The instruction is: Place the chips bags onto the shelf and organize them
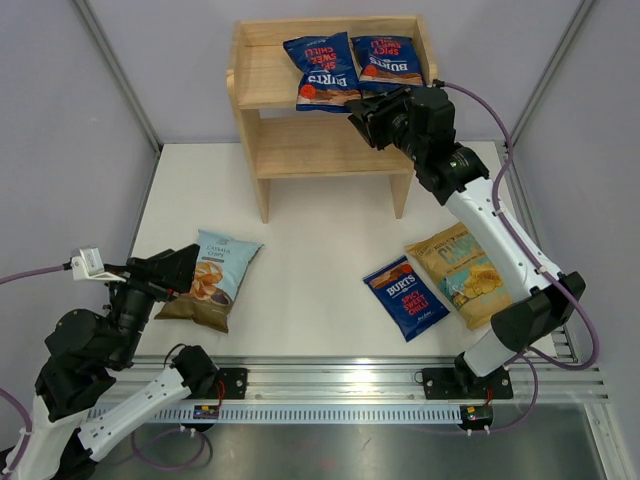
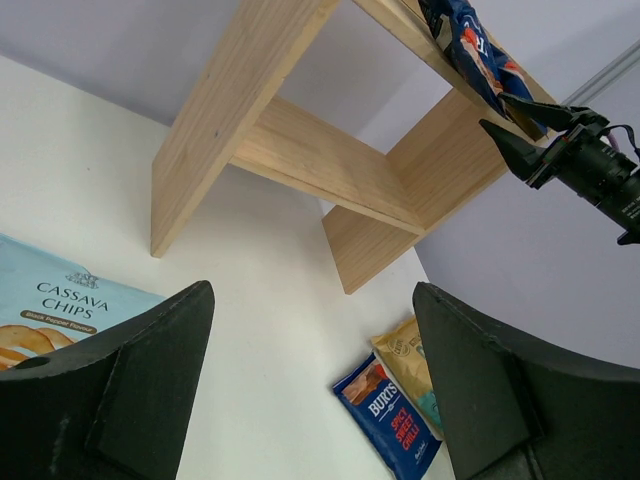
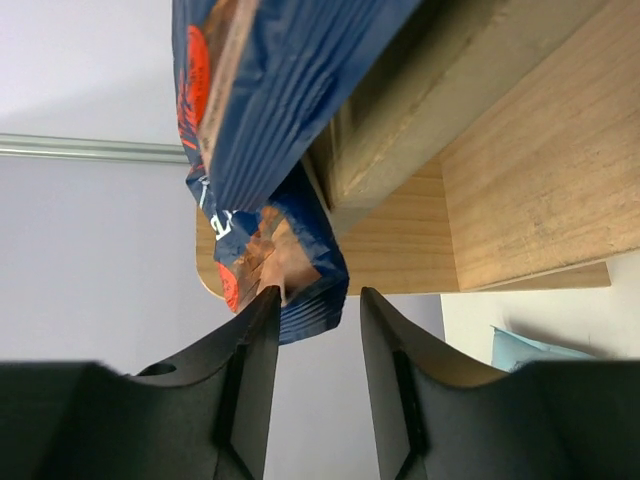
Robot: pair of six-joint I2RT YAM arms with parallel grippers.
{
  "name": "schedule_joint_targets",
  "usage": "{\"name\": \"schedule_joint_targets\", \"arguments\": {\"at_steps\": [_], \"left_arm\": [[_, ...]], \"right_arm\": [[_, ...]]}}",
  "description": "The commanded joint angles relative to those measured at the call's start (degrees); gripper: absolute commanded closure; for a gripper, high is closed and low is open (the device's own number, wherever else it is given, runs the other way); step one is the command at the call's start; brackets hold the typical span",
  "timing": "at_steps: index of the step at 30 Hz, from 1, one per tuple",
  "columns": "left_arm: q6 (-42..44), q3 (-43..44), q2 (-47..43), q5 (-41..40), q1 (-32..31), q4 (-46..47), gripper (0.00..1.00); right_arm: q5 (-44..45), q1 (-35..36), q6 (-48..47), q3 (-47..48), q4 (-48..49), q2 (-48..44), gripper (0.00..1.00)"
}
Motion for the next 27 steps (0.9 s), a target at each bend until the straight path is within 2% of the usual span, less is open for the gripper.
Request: {"name": "schedule_joint_targets", "arguments": {"at_steps": [1, 8, 16, 27], "left_arm": [[0.3, -0.5, 1.2, 1.4, 0.0, 2.8, 0.17], [0.3, -1.3, 1.3, 1.8, 0.0, 3.0, 0.17], [0.5, -1.5, 0.8, 1.3, 0.0, 2.7, 0.16], [0.7, -1.5, 0.0, 0.3, 0.0, 1.6, 0.16]], "right_arm": [[-1.4, 0.5, -2.4, -0.4, 2.0, -2.1, 0.57], [-1.6, 0.5, 1.2, 0.6, 4.6, -1.3, 0.69], [-2.2, 0.8, 5.7, 1.8, 7.2, 0.4, 0.77], [5.9, 2.5, 9.5, 3.7, 7.1, 2.8, 0.84]]}}
